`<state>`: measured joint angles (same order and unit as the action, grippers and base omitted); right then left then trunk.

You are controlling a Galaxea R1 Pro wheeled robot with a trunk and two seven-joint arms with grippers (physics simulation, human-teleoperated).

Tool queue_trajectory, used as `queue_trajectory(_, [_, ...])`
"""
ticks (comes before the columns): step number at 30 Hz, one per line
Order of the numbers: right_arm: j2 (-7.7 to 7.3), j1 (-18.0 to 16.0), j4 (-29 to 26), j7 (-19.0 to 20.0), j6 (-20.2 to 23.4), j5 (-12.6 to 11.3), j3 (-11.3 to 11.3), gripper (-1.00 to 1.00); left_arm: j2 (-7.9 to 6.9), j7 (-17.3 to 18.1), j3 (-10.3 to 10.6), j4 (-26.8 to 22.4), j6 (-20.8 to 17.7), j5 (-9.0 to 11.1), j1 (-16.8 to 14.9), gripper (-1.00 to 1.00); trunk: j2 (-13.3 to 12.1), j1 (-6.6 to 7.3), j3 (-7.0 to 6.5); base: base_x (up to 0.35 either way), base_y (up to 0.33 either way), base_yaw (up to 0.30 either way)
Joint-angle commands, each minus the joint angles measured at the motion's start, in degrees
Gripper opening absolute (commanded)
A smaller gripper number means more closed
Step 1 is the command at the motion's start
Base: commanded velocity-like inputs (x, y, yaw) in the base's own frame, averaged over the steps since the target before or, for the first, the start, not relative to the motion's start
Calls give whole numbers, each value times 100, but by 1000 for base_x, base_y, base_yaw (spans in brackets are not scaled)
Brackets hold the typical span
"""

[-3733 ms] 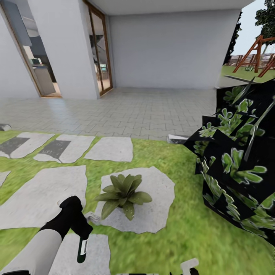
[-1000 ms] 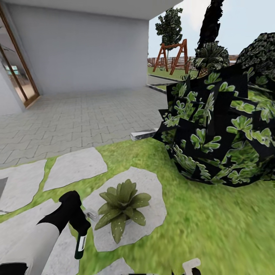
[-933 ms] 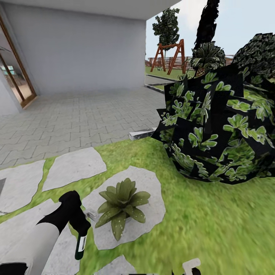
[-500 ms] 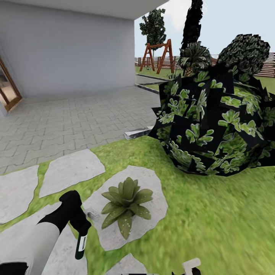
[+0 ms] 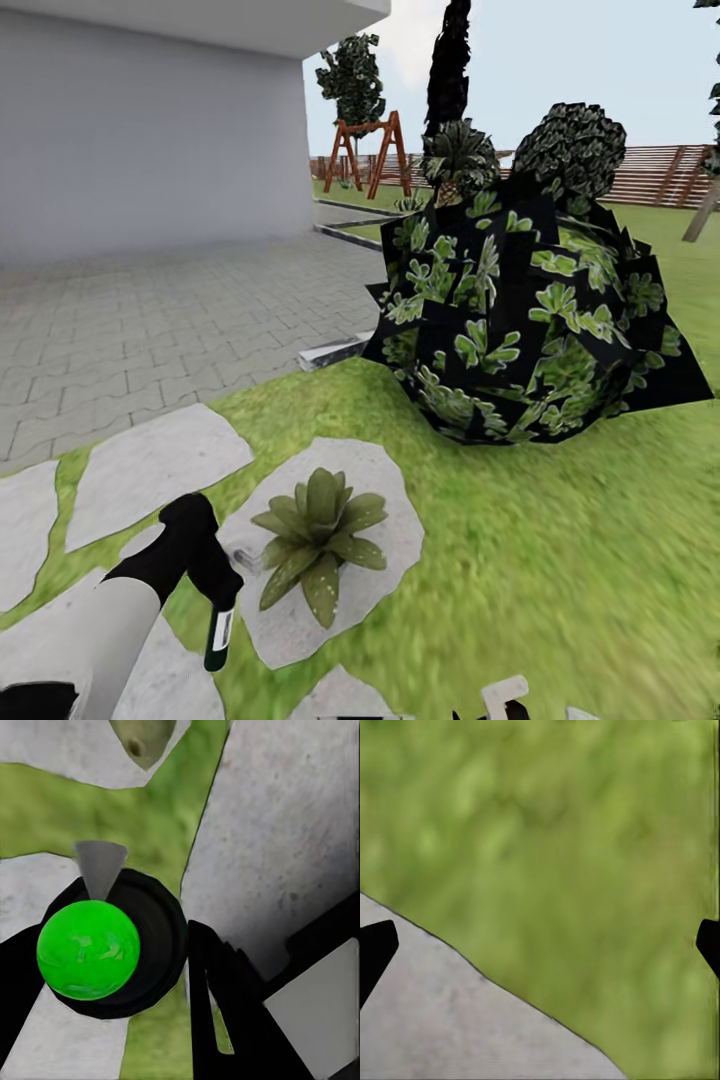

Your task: Pick up the pesticide atomizer in the garden and spray insectifuge to fully cover both potted plants in the garden.

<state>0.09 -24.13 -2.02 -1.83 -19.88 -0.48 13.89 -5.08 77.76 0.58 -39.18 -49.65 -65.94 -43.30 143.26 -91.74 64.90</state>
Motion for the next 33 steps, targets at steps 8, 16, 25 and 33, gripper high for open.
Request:
queue_trajectory(8, [-34,-4,0,-19,-17,-14,28,100,-2,398,131,-20,-38,-44,-37,-100,2,-1,5,245,0,-265])
queue_trajectory(16, [-35,-4,-8,-19,-18,-9,36,100,-65,1224,1439,-28,-69,-270,-316,-100,2,-1,5,6,0,-191])
queue_trajectory(25, [-44,-4,8,-19,-25,-5,44,100,-86,1224,1454,-28,-94,-288,-336,-100,2,-1,5,-4,0,-3])
queue_trajectory(33, [-44,-4,8,-19,-25,-5,44,100,-85,1224,1445,-28,-113,-288,-409,-100,2,-1,5,-275,129,0])
